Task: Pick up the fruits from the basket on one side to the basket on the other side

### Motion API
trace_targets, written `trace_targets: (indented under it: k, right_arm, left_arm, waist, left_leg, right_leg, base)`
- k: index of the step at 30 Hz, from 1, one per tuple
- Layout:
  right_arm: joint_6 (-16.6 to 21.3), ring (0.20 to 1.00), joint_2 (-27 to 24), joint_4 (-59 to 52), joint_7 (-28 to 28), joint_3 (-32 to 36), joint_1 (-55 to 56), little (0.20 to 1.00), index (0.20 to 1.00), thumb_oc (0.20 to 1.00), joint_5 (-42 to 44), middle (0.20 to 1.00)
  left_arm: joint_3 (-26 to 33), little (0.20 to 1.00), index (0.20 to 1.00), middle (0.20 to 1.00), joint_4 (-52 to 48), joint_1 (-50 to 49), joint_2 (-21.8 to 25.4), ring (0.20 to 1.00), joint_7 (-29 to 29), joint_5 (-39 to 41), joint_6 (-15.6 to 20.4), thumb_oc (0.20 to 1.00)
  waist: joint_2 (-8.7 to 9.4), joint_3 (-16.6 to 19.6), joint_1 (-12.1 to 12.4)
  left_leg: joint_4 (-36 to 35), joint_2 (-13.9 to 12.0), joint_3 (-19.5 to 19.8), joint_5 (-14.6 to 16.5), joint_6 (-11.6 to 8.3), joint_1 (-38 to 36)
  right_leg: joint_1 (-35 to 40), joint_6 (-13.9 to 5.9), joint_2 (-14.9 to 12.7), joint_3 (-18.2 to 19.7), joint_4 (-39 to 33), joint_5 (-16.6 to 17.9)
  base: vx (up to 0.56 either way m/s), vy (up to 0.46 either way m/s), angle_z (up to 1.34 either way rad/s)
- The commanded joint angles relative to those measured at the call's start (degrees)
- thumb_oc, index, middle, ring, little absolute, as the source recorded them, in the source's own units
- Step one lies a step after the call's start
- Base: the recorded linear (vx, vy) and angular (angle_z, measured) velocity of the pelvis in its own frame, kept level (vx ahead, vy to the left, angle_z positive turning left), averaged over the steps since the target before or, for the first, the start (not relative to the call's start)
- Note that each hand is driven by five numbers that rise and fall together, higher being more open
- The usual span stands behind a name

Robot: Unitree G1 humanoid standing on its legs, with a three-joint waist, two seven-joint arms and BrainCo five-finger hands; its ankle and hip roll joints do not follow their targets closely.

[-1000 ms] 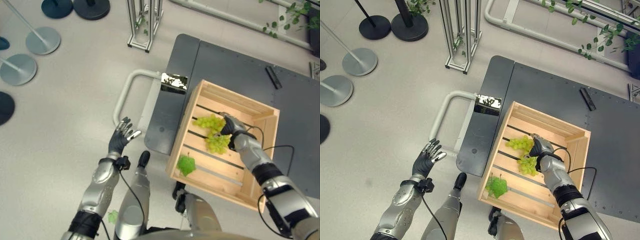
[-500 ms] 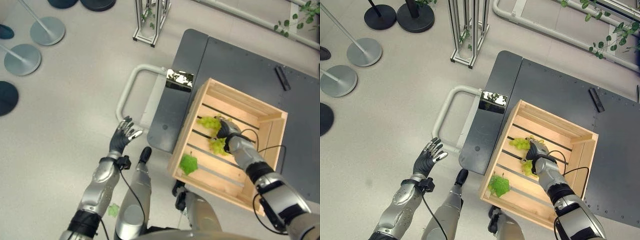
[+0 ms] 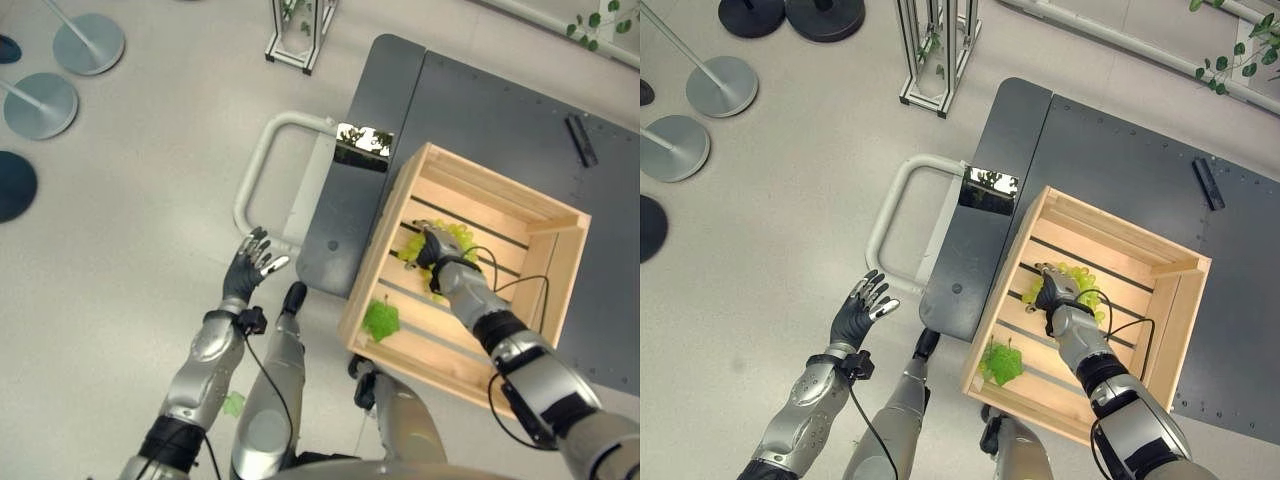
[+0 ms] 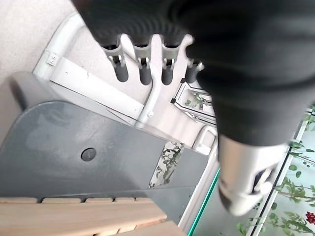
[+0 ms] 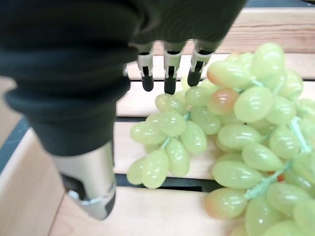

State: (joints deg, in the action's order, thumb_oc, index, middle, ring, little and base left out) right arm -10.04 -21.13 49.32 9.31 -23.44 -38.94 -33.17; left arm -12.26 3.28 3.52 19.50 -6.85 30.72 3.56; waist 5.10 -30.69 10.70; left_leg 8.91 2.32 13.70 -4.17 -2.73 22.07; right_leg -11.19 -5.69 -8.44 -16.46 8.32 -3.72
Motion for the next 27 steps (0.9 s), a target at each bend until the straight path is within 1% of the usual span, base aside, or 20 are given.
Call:
trace_targets:
  k: [1,3,7,13,14,18,19,20,21,22,24,27]
  right_arm:
    - [-0.65,1.000,-2.31,1.69,0.15,-2.74,-1.94,1.000,1.000,1.000,-3.53,1.000]
    - [-1.30,1.000,-2.41,3.95,-0.78,-4.02,-2.32,1.000,1.000,1.000,-6.37,1.000]
    - [-2.31,1.000,-3.02,7.42,-0.81,-3.72,-2.02,1.000,1.000,1.000,-6.81,1.000]
    - [-3.38,1.000,-5.89,11.61,-0.22,-1.93,0.04,1.000,1.000,1.000,-6.76,1.000]
    - [-3.44,1.000,-6.86,11.08,-0.17,-1.35,1.21,1.000,1.000,1.000,-7.22,1.000]
    - [-3.57,1.000,-7.98,8.85,0.09,0.06,3.28,1.000,1.000,1.000,-7.45,1.000]
    - [-3.65,1.000,-8.96,5.61,0.85,1.11,4.68,1.000,1.000,1.000,-8.05,1.000]
    - [-3.68,1.000,-9.04,5.52,0.80,1.25,4.60,1.000,1.000,1.000,-8.08,1.000]
    - [-3.63,1.000,-9.75,3.66,0.76,1.97,6.31,1.000,1.000,1.000,-8.95,1.000]
    - [-3.77,1.000,-10.13,2.94,0.87,2.37,6.63,1.000,1.000,1.000,-9.58,1.000]
    - [-3.89,1.000,-11.23,1.68,0.66,2.61,7.61,1.000,1.000,1.000,-11.35,1.000]
    - [-4.03,1.000,-11.85,0.83,0.26,2.94,8.05,1.000,1.000,1.000,-13.00,1.000]
  left_arm:
    - [-0.46,1.000,1.000,1.000,-8.82,-1.67,-0.05,1.000,-0.40,1.31,3.22,1.000]
    - [-0.51,1.000,1.000,1.000,-9.43,-1.30,0.15,1.000,-0.51,1.34,3.42,1.000]
    - [-0.38,1.000,1.000,1.000,-9.93,-0.99,0.14,1.000,-0.58,1.37,3.32,1.000]
    - [0.18,1.000,1.000,1.000,-10.00,-0.70,0.17,1.000,-1.03,1.04,3.21,1.000]
    - [0.65,1.000,1.000,1.000,-9.94,-0.74,0.05,1.000,-1.18,0.92,3.24,1.000]
    - [1.11,1.000,1.000,1.000,-9.89,-0.76,-0.15,1.000,-1.18,0.89,3.22,1.000]
    - [1.52,1.000,1.000,1.000,-9.95,-0.75,-0.13,1.000,-1.28,0.87,3.33,1.000]
    - [1.51,1.000,1.000,1.000,-9.96,-0.55,-0.12,1.000,-1.28,0.87,3.32,1.000]
    - [1.85,1.000,1.000,1.000,-9.90,-0.71,-0.10,1.000,-1.17,0.80,3.36,1.000]
    - [1.97,1.000,1.000,1.000,-9.87,-0.53,-0.10,1.000,-1.12,0.87,3.33,1.000]
    - [2.10,1.000,1.000,1.000,-9.63,-0.69,-0.08,1.000,-0.90,0.84,3.43,1.000]
    - [2.16,1.000,1.000,1.000,-9.64,-0.56,0.02,1.000,-0.74,0.98,3.53,1.000]
  waist:
    - [-2.74,0.90,0.12]
    - [-2.81,0.90,0.24]
    - [-2.59,0.90,0.04]
    - [-2.38,0.90,-0.45]
    - [-2.20,0.90,-0.81]
    - [-1.81,0.90,-1.38]
    - [-1.48,0.90,-1.81]
    - [-1.60,0.90,-1.75]
    - [-1.29,0.90,-2.16]
    - [-1.32,0.90,-2.28]
    - [-0.99,0.90,-2.52]
    - [-0.90,0.90,-2.71]
  left_leg:
    - [-1.81,-1.31,-1.44,0.84,-0.71,1.82]
    - [-1.67,-1.37,-1.31,0.75,-0.81,2.37]
    - [-1.37,-1.19,-1.14,1.08,-0.99,2.61]
    - [-1.37,-1.40,-0.91,0.95,-1.21,2.89]
    - [-1.44,-1.46,-1.05,0.98,-1.20,2.77]
    - [-1.32,-1.60,-1.26,1.04,-1.21,2.66]
    - [-1.33,-1.73,-1.49,1.07,-1.11,2.51]
    - [-1.42,-1.78,-1.43,0.65,-1.07,2.84]
    - [-1.35,-1.91,-1.64,1.07,-1.13,2.45]
    - [-1.41,-1.98,-1.61,0.68,-1.06,2.76]
    - [-1.31,-1.97,-1.76,1.13,-1.08,2.30]
    - [-1.37,-1.97,-1.72,0.74,-1.01,2.47]
  right_leg:
    - [-4.42,0.44,-2.85,1.73,7.38,-5.37]
    - [-4.88,0.49,-2.85,1.54,7.56,-5.46]
    - [-4.92,0.50,-2.97,1.27,7.90,-5.93]
    - [-5.15,0.61,-3.02,0.97,8.24,-6.16]
    - [-5.21,0.71,-2.92,1.14,8.36,-6.28]
    - [-5.34,0.79,-2.76,1.42,8.48,-6.40]
    - [-5.49,0.77,-2.66,1.81,8.57,-6.43]
    - [-5.75,0.76,-2.58,1.76,8.35,-5.95]
    - [-5.62,0.83,-2.58,2.06,8.60,-6.56]
    - [-5.87,0.84,-2.52,2.09,8.45,-6.12]
    - [-5.72,0.88,-2.54,2.37,8.80,-6.61]
    - [-5.96,0.90,-2.40,2.47,8.59,-6.18]
  base:
    - [-0.02,-0.005,0.05]
    - [0.00,-0.018,0.07]
    - [0.01,-0.018,0.07]
    - [0.00,-0.010,0.06]
    - [0.00,0.000,0.00]
    - [0.00,0.000,0.00]
    - [0.00,0.000,0.00]
    - [-0.03,-0.007,-0.05]
    - [-0.04,-0.002,-0.04]
    - [-0.03,-0.013,-0.07]
    - [-0.02,-0.007,-0.08]
    - [-0.02,-0.004,-0.06]
